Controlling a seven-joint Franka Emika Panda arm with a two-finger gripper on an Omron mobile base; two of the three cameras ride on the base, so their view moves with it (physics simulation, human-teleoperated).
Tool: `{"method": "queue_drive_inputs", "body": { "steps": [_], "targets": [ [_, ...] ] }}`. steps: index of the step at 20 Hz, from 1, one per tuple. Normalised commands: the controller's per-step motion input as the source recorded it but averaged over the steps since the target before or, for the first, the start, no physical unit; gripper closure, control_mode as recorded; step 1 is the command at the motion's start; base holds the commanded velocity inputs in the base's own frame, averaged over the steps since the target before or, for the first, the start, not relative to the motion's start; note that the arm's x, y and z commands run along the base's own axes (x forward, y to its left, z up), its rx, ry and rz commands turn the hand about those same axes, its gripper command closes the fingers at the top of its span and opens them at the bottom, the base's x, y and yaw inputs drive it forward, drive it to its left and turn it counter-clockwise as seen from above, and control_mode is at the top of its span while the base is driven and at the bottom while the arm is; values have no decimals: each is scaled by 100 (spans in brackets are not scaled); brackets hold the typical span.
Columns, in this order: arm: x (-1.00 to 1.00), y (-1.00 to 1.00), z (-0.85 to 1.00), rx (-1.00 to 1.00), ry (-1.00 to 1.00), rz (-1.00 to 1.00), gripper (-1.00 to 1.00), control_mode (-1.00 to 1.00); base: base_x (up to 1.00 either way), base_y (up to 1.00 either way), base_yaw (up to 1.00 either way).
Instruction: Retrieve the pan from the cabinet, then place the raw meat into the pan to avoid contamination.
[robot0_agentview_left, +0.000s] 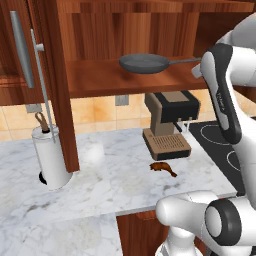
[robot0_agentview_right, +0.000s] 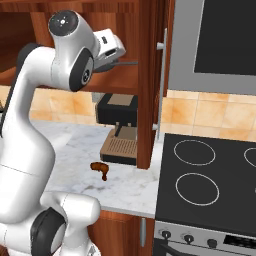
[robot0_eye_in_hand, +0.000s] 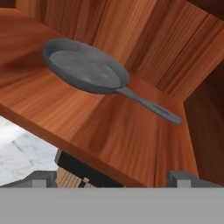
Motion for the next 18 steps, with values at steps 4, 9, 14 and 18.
{"method": "queue_drive_inputs", "body": {
  "steps": [4, 9, 14, 18],
  "targets": [
    [43, 0, 0, 0, 0, 1, -100, -100, 0, 0, 0],
    [34, 0, -6, 0, 0, 0, -100, -100, 0, 0, 0],
    [34, -2, -3, 0, 0, 0, -100, -100, 0, 0, 0],
    [35, -4, -2, 0, 0, 0, -100, -100, 0, 0, 0]
  ]
}}
